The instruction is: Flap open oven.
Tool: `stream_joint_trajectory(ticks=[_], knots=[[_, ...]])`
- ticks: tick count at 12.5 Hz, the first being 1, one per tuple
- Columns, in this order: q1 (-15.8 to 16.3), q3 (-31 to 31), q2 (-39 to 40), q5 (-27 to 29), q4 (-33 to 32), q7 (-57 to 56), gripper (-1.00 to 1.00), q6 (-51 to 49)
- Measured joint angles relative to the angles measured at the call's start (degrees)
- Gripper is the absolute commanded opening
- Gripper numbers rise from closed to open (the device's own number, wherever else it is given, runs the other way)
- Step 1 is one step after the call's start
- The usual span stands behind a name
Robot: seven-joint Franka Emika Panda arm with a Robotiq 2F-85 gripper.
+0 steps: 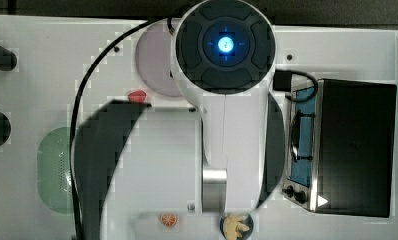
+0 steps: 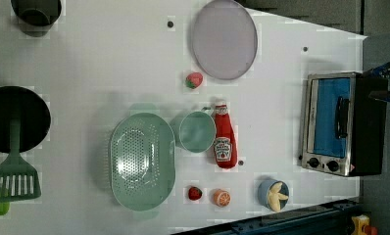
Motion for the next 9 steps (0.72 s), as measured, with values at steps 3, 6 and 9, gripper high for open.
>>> stream_joint_trajectory(ticks=[3,6,9], knots=[[-0.2,-2.4,-18.3,-0.4,-16.6,3.0,0.99,-10.4],[-1.0,-4.3,-28.3,-0.5,-18.6,3.2,0.9,-9.9],[-1.7,-4.2,-28.6,-0.6,-16.2,3.7,0.15,-8.8]])
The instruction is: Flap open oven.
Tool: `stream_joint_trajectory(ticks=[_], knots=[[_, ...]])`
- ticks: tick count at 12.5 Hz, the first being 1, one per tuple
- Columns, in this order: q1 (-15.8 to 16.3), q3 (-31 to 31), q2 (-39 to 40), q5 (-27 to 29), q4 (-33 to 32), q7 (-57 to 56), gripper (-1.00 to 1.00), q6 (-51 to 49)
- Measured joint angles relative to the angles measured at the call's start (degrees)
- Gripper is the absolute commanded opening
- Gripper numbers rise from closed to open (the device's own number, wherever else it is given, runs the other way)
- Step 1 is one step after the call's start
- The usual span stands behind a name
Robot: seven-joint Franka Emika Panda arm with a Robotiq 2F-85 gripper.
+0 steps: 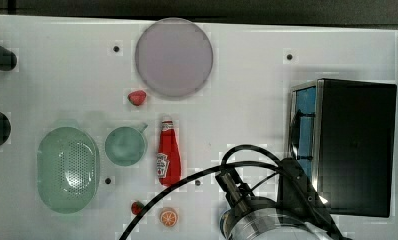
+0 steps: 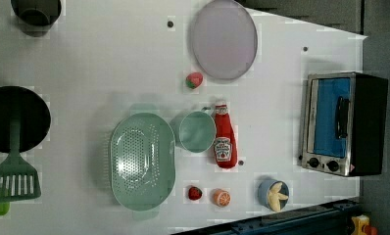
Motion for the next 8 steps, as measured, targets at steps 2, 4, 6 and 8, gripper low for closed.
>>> stream_joint_trajectory(ticks=[2,4,6,8], knots=[[0.2,0.0,2.2,-0.1,0.0,0.1,-0.32,-0.2],[0.3,0.0,4.4,-0.2,-0.8,0.2,-0.65,-0.2],[0.4,-0.3,5.9,-0.2,-2.1,0.3,-0.65,0.8],[0.4,-0.8,6.4,-1.7,-4.1,-2.7,-0.65,2.9]])
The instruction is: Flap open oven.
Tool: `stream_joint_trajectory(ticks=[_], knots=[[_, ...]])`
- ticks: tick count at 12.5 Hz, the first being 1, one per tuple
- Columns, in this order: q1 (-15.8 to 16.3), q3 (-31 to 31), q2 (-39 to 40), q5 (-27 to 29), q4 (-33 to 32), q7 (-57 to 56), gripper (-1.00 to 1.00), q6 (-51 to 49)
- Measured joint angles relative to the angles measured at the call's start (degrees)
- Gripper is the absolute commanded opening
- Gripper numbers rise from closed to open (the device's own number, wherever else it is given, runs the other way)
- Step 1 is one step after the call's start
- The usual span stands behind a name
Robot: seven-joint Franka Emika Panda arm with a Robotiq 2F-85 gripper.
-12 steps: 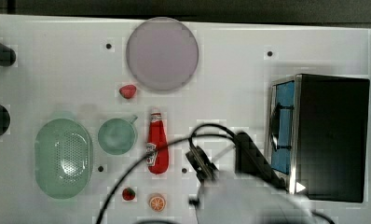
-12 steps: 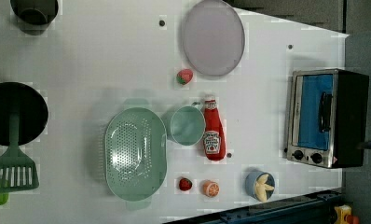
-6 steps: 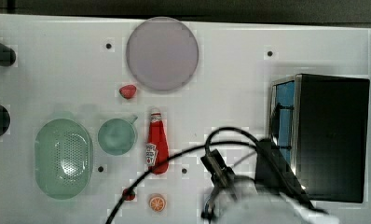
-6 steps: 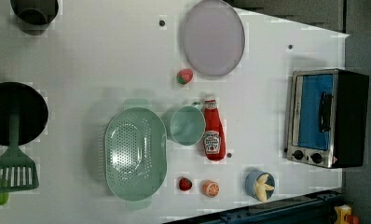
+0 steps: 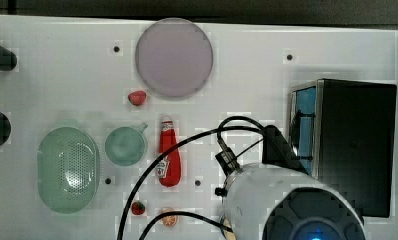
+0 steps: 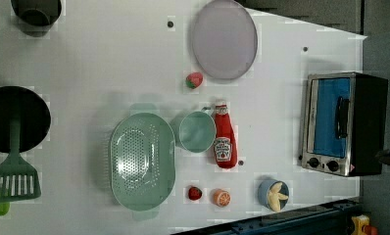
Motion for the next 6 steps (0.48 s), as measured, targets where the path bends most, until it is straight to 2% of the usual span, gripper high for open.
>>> stream_joint_trajectory(ticks=[3,6], knots=[[-0.4,-2.9,2.3,-2.4,-2.7,-13.0,-0.65,7.7],[-0.4,-9.6,9.4,-2.6,-2.9,-31.4,-0.65,17.6]])
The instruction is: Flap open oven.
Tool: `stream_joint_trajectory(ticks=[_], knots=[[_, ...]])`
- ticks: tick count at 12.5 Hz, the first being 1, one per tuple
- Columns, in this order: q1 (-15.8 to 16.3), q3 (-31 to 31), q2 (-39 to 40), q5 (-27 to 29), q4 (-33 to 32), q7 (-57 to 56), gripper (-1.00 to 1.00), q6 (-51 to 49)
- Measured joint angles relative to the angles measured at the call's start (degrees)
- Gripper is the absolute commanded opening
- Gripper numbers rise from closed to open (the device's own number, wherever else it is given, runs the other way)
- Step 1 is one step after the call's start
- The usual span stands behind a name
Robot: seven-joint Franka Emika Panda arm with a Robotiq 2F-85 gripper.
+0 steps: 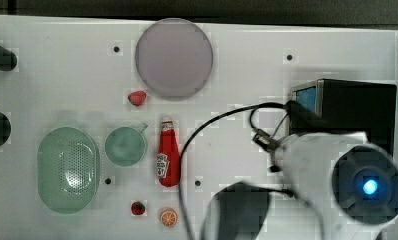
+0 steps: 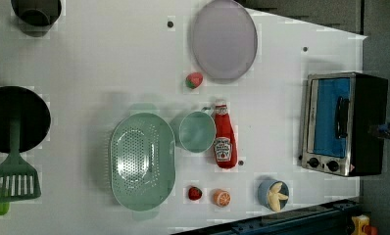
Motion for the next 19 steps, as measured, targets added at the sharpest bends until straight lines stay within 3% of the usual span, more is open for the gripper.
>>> stream_joint_trajectory(ticks=[4,7,19], knots=[[-2.0,-7.9,10.9,-0.3,-1.0,-25.2,-0.65,11.6],[-2.4,-11.5,16.0,-0.5,-1.8,-35.9,-0.65,18.8],[-2.6,-9.9,24.2,-0.3,-2.4,-40.2,-0.65,22.7]])
